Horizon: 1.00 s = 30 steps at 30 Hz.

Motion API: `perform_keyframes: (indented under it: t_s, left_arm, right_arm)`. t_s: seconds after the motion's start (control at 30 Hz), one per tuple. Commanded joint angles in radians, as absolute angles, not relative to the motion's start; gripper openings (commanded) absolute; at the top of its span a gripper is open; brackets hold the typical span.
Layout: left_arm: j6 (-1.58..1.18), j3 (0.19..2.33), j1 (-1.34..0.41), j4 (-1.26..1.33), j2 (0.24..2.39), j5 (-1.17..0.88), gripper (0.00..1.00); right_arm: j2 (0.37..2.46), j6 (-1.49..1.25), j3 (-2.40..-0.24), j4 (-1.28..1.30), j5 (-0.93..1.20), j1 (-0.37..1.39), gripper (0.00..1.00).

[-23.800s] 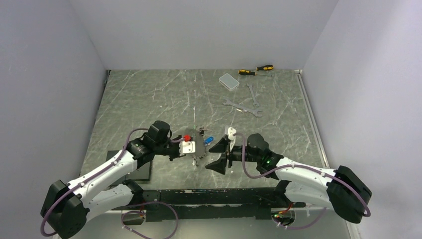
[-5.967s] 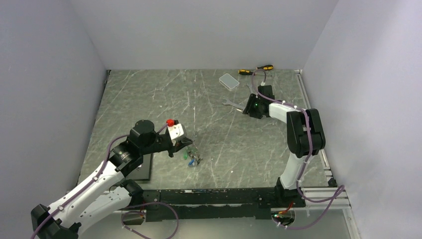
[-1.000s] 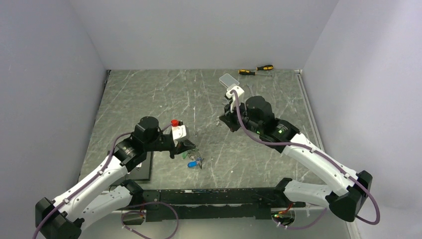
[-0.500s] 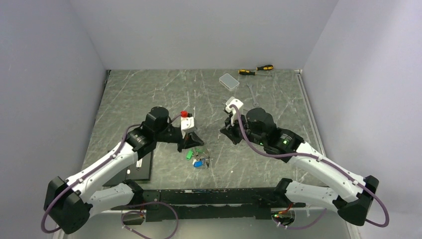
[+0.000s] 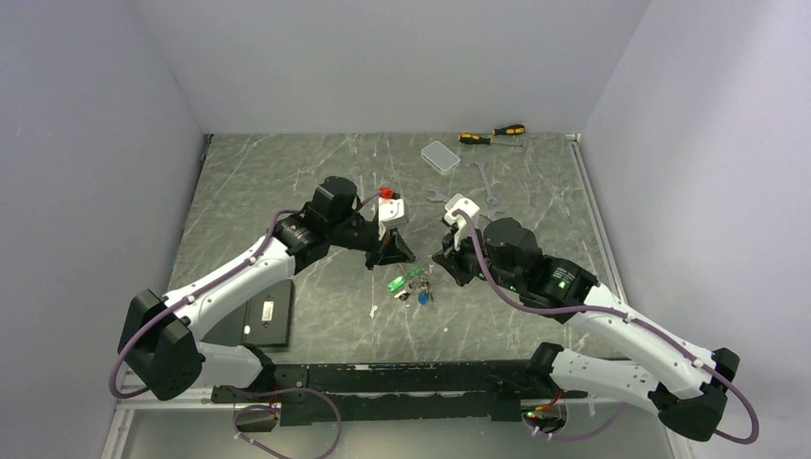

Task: Put the keys on the keyring

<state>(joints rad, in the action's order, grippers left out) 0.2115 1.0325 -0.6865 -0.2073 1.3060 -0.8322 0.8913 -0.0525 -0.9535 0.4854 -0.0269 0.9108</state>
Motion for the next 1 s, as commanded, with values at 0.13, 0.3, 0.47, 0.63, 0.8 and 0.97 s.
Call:
perform_keyframes:
  t_s: [0.13,0.3,0.47,0.63,0.8,0.97]
  left_arm:
    - [0.157,1.037,-0.697,-0.125,1.298,-0.837,0.00]
    - [0.135,1.017,-0.698,-0.116,1.297,-0.849,0.00]
    - [0.105,0.992,-0.698,-0.095,1.289,-0.855,0.00]
    - [0.069,0.983,-0.697,-0.081,1.281,-0.858,0.00]
    - [0.018,0.983,-0.697,-0.061,1.284,-0.856,0.00]
    - [-0.038,0.982,-0.698,-0.052,1.286,-0.852,0.00]
  right_arm:
    - [0.902,-0.071,-0.959,0.489,-0.062,0.949,0.00]
    - [0.925,-0.057,-0.975,0.490,-0.084,0.956,0.00]
    - [0.938,-0.037,-0.979,0.475,-0.102,0.957,0.00]
    - [0.952,-0.025,-0.981,0.468,-0.118,0.959,0.00]
    - [0.956,-0.025,-0.982,0.454,-0.107,0.960,0.00]
    - [0.952,-0.028,-0.975,0.431,-0.106,0.963,0.00]
